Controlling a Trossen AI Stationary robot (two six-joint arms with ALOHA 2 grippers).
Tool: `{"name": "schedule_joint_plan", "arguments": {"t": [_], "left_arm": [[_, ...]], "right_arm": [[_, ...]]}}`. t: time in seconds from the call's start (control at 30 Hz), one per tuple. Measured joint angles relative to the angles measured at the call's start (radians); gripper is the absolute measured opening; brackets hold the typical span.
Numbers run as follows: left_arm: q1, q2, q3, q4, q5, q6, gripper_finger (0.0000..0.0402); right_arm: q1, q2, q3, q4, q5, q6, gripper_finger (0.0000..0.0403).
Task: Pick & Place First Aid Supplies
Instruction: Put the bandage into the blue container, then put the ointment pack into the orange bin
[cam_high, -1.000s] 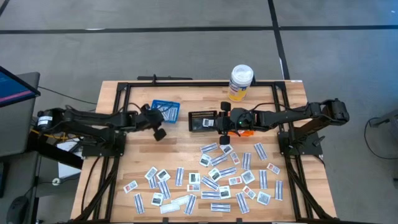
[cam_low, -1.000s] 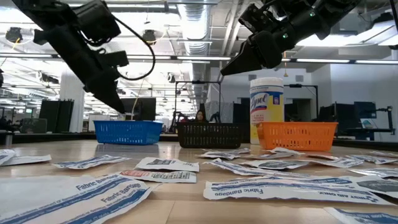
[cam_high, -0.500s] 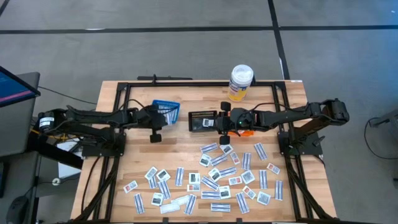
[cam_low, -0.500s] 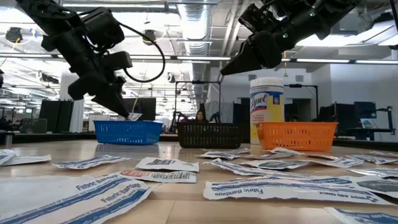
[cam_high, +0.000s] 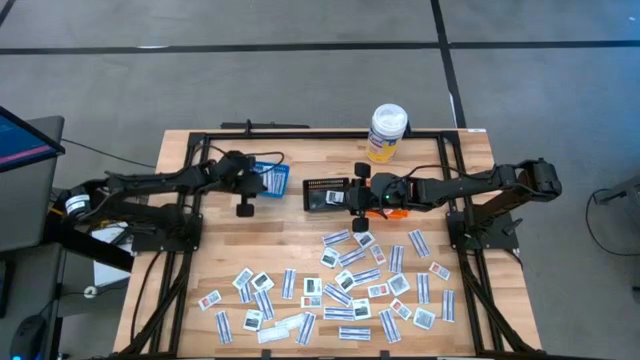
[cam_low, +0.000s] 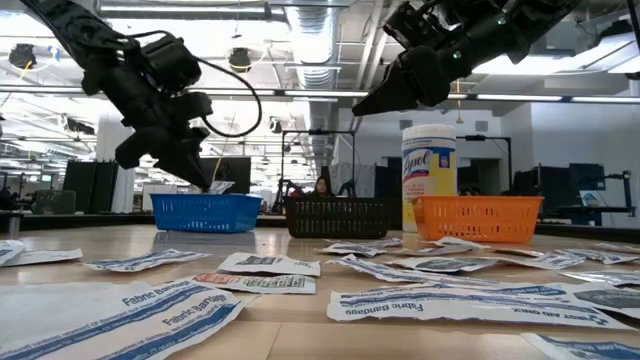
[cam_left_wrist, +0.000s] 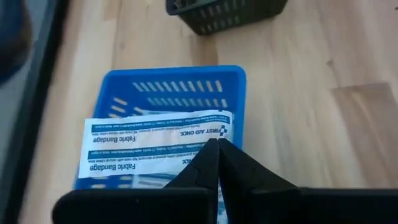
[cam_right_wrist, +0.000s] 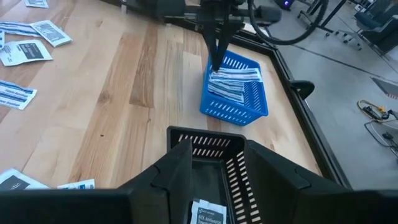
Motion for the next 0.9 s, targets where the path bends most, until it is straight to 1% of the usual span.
{"name": "schedule_joint_plan", "arguments": {"t": [0.1, 0.17, 0.37, 0.73, 0.83, 0.9], "left_arm": [[0.036, 0.02, 0.0, 0.0, 0.052, -0.012, 0.0008], [0.047, 0.033, 0.0, -0.001, 0.063, -0.043, 0.0011], [0.052, 0.06, 0.0, 0.011, 0.067, -0.077, 0.0022], [0.05, 0.06, 0.0, 0.097, 0.067, -0.078, 0.0066], [0.029, 0.046, 0.0, 0.146, 0.067, -0.111, 0.0073], [-0.004, 0.023, 0.0, 0.19, 0.067, -0.151, 0.0076]], "right_arm": [[0.0, 0.0, 0.0, 0.0, 0.0, 0.0, 0.0143], [0.0, 0.0, 0.0, -0.001, 0.0, 0.0, 0.0143], [0.0, 0.0, 0.0, -0.001, 0.0, 0.0, 0.0139], [0.0, 0.0, 0.0, -0.003, 0.0, 0.0, 0.0137], [-0.001, 0.0, 0.0, -0.003, 0.0, 0.001, 0.0135], [-0.001, 0.0, 0.0, -0.003, 0.0, 0.001, 0.0135]]}}
